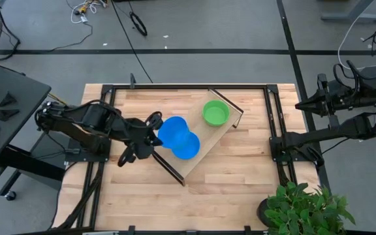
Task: Pick & Place Mini bowls
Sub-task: Stack the blue bowl on top of the blue bowl on the shelf
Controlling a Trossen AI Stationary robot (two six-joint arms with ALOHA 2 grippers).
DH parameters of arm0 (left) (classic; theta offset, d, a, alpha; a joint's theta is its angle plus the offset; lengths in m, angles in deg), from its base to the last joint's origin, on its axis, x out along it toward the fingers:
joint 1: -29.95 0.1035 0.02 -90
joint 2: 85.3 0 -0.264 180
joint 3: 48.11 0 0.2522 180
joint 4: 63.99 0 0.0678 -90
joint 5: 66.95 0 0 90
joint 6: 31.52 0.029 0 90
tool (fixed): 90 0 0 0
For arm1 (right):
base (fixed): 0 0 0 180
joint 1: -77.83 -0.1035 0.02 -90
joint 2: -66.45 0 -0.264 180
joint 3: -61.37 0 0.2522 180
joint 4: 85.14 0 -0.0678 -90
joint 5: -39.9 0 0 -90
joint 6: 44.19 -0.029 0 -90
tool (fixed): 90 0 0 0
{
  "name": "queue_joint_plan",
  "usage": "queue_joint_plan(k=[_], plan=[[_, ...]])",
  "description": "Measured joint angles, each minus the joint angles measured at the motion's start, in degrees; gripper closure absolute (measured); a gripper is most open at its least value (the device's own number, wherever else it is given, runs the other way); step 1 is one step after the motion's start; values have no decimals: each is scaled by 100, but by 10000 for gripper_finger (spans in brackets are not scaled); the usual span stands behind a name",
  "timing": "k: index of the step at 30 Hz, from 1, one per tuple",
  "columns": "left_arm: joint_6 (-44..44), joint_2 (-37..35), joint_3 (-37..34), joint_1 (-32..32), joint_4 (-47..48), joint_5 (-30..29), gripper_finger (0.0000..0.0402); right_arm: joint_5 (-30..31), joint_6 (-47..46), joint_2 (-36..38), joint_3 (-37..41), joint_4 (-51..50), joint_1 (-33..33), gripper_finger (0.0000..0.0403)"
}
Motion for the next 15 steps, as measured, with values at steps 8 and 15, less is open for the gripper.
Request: queue_joint_plan(k=[8,15], plan=[[585,180,7,90,134,78,400,0,-1,-1,-1,-1,1,380],[965,584,1,380,92,133,400,0,0,-1,-1,-1,-1,380]])
